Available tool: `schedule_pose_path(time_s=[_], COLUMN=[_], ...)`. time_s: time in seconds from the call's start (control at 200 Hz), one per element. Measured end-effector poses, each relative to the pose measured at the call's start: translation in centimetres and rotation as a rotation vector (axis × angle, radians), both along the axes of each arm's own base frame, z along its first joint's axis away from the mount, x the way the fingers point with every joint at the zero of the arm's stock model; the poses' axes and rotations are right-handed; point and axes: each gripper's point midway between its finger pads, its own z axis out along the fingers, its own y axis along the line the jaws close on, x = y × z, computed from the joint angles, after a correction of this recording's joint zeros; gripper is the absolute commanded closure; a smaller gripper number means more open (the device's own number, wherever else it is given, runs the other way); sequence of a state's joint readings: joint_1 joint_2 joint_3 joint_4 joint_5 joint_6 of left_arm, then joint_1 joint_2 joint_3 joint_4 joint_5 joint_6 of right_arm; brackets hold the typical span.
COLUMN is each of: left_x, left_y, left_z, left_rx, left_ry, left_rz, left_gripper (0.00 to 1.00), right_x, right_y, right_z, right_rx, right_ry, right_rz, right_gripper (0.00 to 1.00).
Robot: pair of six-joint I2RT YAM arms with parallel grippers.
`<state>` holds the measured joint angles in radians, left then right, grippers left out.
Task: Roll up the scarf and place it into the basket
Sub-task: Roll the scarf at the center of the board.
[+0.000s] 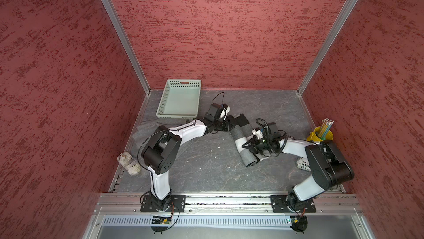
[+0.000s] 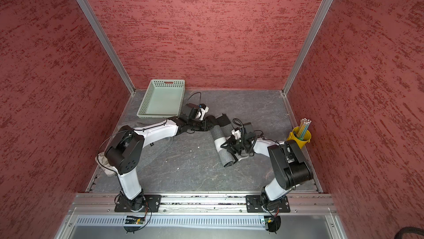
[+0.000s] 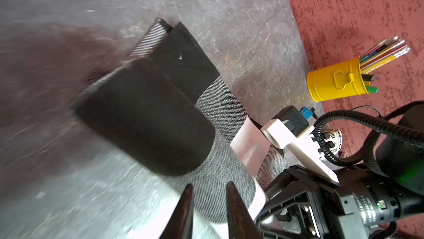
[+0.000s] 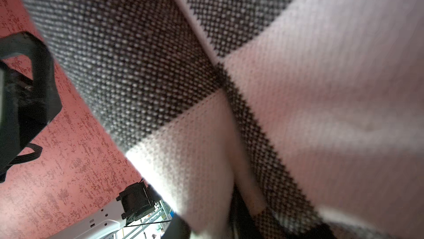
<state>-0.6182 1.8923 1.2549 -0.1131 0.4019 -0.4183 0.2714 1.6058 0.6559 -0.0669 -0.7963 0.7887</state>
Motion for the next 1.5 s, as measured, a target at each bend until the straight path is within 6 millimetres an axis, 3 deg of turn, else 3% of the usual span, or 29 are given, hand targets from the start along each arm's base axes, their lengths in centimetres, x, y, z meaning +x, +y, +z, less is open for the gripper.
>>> schedule_pose_path(time_s=[0.185,0.411,0.541,0.656,0.752,0.882,0.972,1.077,1.318,1.498], left_x=[1.5,3.8,4.5,4.7,4.8,4.8,4.8,4.9,5.0,5.1], left_y=[-2.5,-3.8,-4.8,-5.1,-5.1,-5.1,-5.2,-5.2,-5.2,-5.0], left_z=[-1.4,-5.0,-5.3,-5.1,-5.2,-5.5,-5.6,-5.6,-5.4,-5.1], left_rx=[-0.014,-0.022,-0.052,-0.064,-0.068,-0.073,-0.078,-0.081,-0.103,-0.130], left_ry=[0.014,0.080,0.098,0.111,0.126,0.145,0.148,0.149,0.169,0.194], left_rz=[-0.043,-0.032,-0.031,-0.016,-0.002,0.012,0.015,0.018,0.032,0.035], left_gripper=[0.77,0.80,0.80,0.80,0.80,0.80,0.80,0.80,0.79,0.75], right_x=[0.5,1.6,2.5,2.8,2.6,1.1,-0.2,-0.8,-1.1,-0.7], right_y=[-0.4,-3.0,-5.4,-6.9,-5.6,-0.6,2.1,3.3,1.2,-0.5], right_z=[0.0,0.2,2.3,5.5,8.5,10.7,9.6,6.6,1.1,-1.7], right_rx=[-0.012,-0.184,-0.348,-0.503,-0.625,-0.745,-0.831,-0.946,-1.138,-1.238], right_ry=[0.004,-0.028,-0.113,-0.219,-0.340,-0.497,-0.541,-0.539,-0.492,-0.494], right_rz=[0.025,0.005,-0.038,-0.068,-0.032,0.101,0.200,0.289,0.388,0.408], right_gripper=[0.67,0.53,0.51,0.50,0.49,0.48,0.46,0.43,0.29,0.27])
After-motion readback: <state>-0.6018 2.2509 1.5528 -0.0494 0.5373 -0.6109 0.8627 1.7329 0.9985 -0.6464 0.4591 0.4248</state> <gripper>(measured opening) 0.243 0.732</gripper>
